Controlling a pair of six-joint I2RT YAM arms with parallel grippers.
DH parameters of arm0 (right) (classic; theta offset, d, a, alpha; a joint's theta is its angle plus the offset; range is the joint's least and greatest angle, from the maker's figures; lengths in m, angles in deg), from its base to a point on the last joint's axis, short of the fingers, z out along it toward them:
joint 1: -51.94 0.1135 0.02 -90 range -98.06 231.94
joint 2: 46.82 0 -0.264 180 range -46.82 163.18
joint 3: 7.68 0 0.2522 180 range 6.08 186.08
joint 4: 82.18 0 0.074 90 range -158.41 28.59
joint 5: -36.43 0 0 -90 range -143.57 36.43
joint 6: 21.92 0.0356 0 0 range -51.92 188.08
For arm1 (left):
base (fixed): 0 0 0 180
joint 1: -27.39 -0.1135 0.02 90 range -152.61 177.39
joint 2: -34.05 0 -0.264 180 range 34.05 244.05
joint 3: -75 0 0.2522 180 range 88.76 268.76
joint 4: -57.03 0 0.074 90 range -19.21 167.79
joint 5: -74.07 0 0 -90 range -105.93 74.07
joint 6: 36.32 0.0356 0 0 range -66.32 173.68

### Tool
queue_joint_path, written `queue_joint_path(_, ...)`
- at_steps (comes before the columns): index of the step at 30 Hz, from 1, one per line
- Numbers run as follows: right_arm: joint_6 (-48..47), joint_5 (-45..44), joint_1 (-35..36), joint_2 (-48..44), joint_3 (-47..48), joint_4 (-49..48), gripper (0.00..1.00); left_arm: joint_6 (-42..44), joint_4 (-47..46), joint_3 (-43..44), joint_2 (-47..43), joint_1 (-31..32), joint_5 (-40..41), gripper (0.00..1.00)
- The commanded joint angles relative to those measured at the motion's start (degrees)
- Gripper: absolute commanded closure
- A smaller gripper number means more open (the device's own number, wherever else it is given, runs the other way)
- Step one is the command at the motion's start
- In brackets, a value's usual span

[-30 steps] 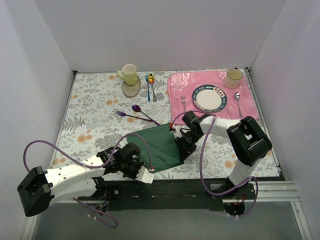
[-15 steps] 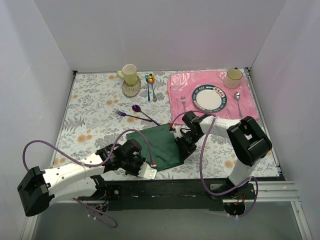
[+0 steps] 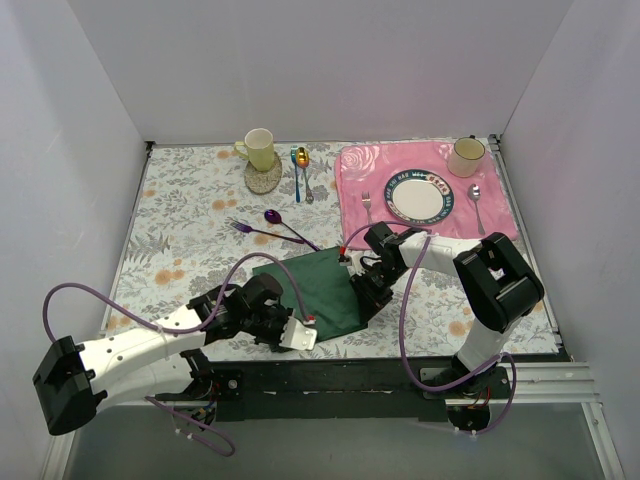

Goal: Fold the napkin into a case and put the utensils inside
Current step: Pick up the top corner of the square folded napkin from the center of the board, then fold the square-folded napkin at the center of the board.

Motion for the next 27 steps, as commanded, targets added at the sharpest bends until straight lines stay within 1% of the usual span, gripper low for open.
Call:
queue_joint_path(1, -0.78, -0.17, 0.2, 0.27, 1.08, 0.04, 0.79, -2.76, -5.89, 2.46, 0.46, -0.48, 2.99, 1.0)
queue_joint_path(2, -0.87, -0.08, 0.29, 0.27, 1.08, 0.13, 0.79, -3.03, -8.78, 2.46, 1.08, -0.75, 3.78, 1.0)
queue_joint_path(4, -0.87, 0.0, 0.2, 0.27, 1.17, 0.22, 0.79, -3.21, -11.43, 2.64, 2.05, -1.97, 5.36, 1.0)
queue_joint_path(6, -0.78, 0.09, 0.2, 0.19, 1.17, 0.22, 0.79, -3.29, -16.78, 2.81, 4.5, -3.38, 6.16, 1.0)
queue_joint_path(7, -0.7, 0.27, 0.2, 0.27, 1.17, 0.13, 0.79, -3.21, -18.54, 3.25, 5.56, -5.56, 6.33, 1.0)
queue_joint_path(8, -0.61, 0.36, 0.2, 0.27, 1.08, 0.13, 0.79, -3.47, -22.3, 3.52, 7.74, -6.63, 6.6, 1.0)
queue_joint_path(10, -0.43, 0.71, 0.2, 0.27, 1.25, 0.04, 0.79, -3.82, -25.84, 4.31, 10.22, -9.26, 6.86, 1.0)
queue_joint_path(11, -0.43, 0.8, 0.29, 0.45, 1.17, 0.04, 0.79, -4.08, -29.68, 4.22, 11.27, -10.06, 7.56, 1.0)
queue_joint_path(14, -0.43, 0.88, 0.29, 0.8, 1.52, -0.04, 0.79, -4.44, -36.2, 4.13, 15.05, -11.29, 9.84, 1.0)
queue_joint_path(16, -0.43, 0.88, 0.29, 0.89, 1.52, 0.04, 0.79, -5.13, -38.76, 4.48, 17.08, -11.38, 10.73, 1.0)
queue_joint_path(19, -0.52, 0.8, 0.2, 1.06, 1.87, 0.04, 0.79, -6.98, -38.17, 6.24, 18.48, -11.65, 10.73, 1.0)
queue_joint_path(20, -0.52, 0.8, 0.2, 1.15, 2.05, 0.13, 0.78, -7.59, -36.94, 6.94, 18.4, -11.73, 10.3, 0.86)
queue_joint_path(21, -0.43, 0.88, 0.2, 1.06, 2.05, 0.05, 0.79, -9.17, -34.41, 7.12, 18.14, -12.0, 9.25, 0.74)
queue_joint_path(22, -0.43, 0.8, 0.2, 0.98, 2.05, 0.04, 0.79, -10.31, -33.77, 7.3, 17.53, -12.61, 9.24, 0.61)
queue_joint_path(23, -0.43, 0.8, 0.2, 1.06, 2.05, 0.04, 0.79, -10.5, -30.81, 7.73, 17.09, -13.4, 8.28, 0.51)
queue_joint_path(24, -0.43, 0.8, 0.29, 1.06, 1.96, 0.04, 0.79, -12.33, -28.6, 8.87, 16.73, -14.36, 6.79, 0.43)
queue_joint_path(27, -0.43, 0.71, 0.29, 0.98, 1.7, -0.13, 0.79, -14.63, -23.76, 9.14, 13.4, -18.05, 2.49, 0.39)
